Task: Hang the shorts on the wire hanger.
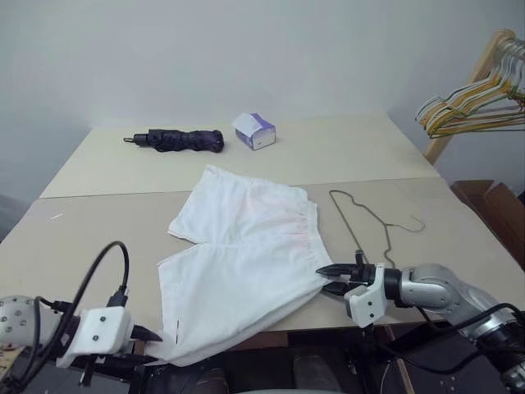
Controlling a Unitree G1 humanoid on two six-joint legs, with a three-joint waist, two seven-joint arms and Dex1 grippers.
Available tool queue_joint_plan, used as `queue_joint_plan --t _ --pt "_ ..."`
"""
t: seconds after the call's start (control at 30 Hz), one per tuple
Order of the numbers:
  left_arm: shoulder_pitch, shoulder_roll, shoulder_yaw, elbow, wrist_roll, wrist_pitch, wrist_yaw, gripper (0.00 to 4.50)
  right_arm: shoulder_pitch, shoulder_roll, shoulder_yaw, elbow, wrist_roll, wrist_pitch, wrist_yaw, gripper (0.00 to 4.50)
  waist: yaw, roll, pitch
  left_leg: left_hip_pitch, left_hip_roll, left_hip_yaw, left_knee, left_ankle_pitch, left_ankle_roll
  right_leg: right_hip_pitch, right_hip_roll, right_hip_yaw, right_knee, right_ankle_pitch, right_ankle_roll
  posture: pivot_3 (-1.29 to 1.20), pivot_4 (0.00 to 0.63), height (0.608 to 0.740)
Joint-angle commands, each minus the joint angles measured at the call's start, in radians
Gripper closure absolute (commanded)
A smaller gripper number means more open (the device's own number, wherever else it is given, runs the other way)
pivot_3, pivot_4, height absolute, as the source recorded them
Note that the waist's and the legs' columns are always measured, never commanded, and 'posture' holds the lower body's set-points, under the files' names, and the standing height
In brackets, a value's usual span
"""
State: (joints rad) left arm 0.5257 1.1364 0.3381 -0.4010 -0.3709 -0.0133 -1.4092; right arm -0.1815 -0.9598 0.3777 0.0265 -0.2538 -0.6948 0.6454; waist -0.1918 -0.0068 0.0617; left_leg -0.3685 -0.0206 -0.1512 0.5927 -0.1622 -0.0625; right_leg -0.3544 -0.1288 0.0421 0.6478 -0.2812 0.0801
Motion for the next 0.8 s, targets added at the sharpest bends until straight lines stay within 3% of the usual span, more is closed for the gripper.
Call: queue_joint_plan --t 0.03,0.2,0.27,0.37,0.5,0.7,0.8 --pt "-0.115 0.024 0.067 0.019 -0.146 0.101 -0.032 2.06 0.026 -0.057 -0.066 -0.118 0.168 0.110 0.117 1.66 0.010 0.000 0.000 0.000 0.000 0.000 0.000 0.000 0.000 0.000 0.000 0.000 0.000 0.000 0.000 -0.14 0.000 0.740" --pt "-0.359 0.045 0.065 0.101 -0.308 0.277 -0.040 0.56 0.104 -0.170 -0.153 -0.264 0.472 0.385 0.306 0.03 0.025 0.000 0.000 -0.001 0.000 0.000 0.001 0.000 0.000 0.000 0.000 0.000 0.000 0.000 0.000 -0.15 0.000 0.740" --pt "-0.475 0.018 0.051 0.130 -0.370 0.336 -0.006 0.02 0.117 -0.204 -0.223 -0.288 0.607 0.536 0.348 0.00 0.025 0.000 0.000 -0.001 0.000 0.000 0.001 0.000 -0.001 0.000 0.000 0.000 -0.001 0.000 0.001 -0.15 0.000 0.740" --pt "-0.609 -0.035 0.018 0.131 -0.459 0.447 0.072 0.02 0.107 -0.184 -0.336 -0.286 0.742 0.751 0.305 0.00 0.020 -0.001 0.000 -0.002 0.000 0.000 0.001 -0.001 -0.001 0.000 0.000 0.000 -0.001 0.000 0.001 -0.17 0.000 0.740" --pt "-0.722 -0.133 -0.060 0.099 -0.474 0.536 0.197 0.02 0.075 -0.142 -0.406 -0.300 0.694 0.994 0.141 0.00 0.014 -0.001 0.000 -0.001 0.000 0.000 0.001 -0.001 -0.001 0.000 0.000 -0.001 -0.001 0.004 0.009 -0.19 0.000 0.740" --pt "-0.781 -0.238 -0.142 0.068 -0.431 0.553 0.289 0.02 0.035 -0.094 -0.345 -0.299 0.592 1.364 -0.028 0.00 0.014 -0.001 0.000 -0.005 0.000 0.000 0.004 -0.001 -0.001 -0.003 0.001 0.000 -0.002 0.005 0.009 -0.21 0.000 0.740" --pt "-0.800 -0.262 -0.162 0.076 -0.411 0.548 0.298 0.02 0.004 -0.036 -0.309 -0.270 0.538 1.451 -0.081 0.00 0.011 -0.001 0.000 -0.008 0.000 0.000 0.005 -0.001 -0.001 -0.005 0.001 0.000 -0.002 0.005 0.010 -0.21 0.000 0.740"
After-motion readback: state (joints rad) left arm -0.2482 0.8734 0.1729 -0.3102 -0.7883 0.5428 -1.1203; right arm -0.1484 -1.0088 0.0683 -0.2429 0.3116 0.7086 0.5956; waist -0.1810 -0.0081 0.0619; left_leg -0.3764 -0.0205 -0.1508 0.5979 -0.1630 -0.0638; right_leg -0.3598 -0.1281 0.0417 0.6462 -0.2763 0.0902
